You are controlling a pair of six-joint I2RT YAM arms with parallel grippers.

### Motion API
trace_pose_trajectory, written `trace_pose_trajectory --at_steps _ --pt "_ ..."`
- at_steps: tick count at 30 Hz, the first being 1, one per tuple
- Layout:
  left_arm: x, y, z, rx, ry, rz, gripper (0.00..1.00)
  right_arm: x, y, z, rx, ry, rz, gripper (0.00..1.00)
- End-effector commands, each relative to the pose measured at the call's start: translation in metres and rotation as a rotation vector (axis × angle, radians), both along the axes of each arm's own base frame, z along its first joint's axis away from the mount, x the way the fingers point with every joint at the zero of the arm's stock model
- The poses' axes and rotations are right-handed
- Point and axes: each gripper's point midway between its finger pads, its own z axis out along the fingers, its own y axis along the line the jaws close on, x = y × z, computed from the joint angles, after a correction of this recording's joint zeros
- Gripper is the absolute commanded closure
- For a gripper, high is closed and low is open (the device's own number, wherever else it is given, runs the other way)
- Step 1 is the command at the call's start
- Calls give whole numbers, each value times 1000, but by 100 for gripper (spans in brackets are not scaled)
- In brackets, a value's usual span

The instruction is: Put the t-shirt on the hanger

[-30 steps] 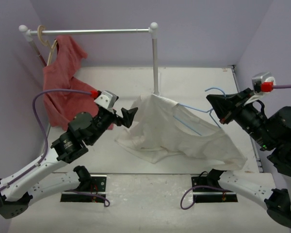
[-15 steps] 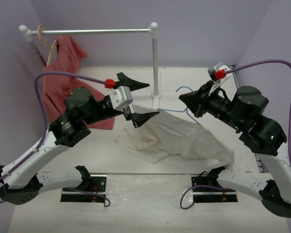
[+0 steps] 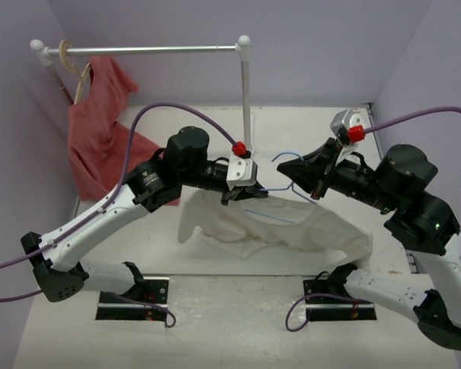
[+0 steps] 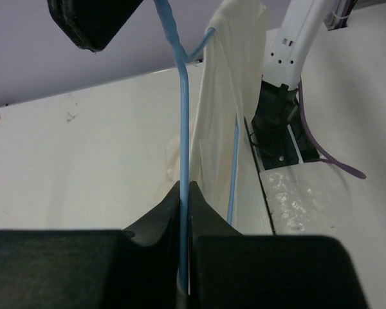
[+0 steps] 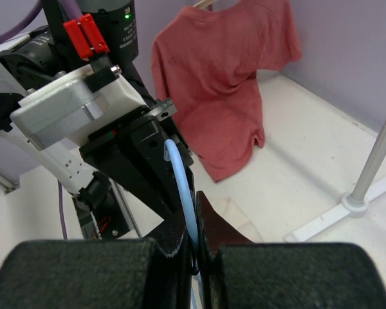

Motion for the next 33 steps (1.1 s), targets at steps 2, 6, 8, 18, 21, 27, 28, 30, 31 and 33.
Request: trace_pose_trajectory --at_steps 2,6,8,18,21,27,28,30,31,33 --pt "-1 2 13 -11 -18 -3 100 -6 4 19 56 -67 45 100" --pt "8 14 17 -26 -116 68 100 -4 1 -3 23 -35 20 61" --pt "2 25 24 -47 -171 65 100 -5 -13 -18 7 -35 -34 26" --pt "-21 63 26 -25 -308 -139 100 -69 -52 -57 -89 -115 101 11" --pt "-13 61 33 -23 -303 -127 100 -82 -38 -74 -151 -44 236 15" --pt "2 59 50 -21 -307 -80 100 -62 -28 -98 -207 40 194 29" --pt "2 59 54 -28 -313 -81 100 -58 -23 -102 -221 57 199 34" --pt "0 60 60 -41 -330 -87 100 -49 -20 -109 -245 78 178 43" --pt "1 61 64 -46 -340 -79 100 -44 -20 -111 -256 83 158 53" --pt "5 62 70 -51 -352 -50 100 -40 -18 -114 -270 93 149 77"
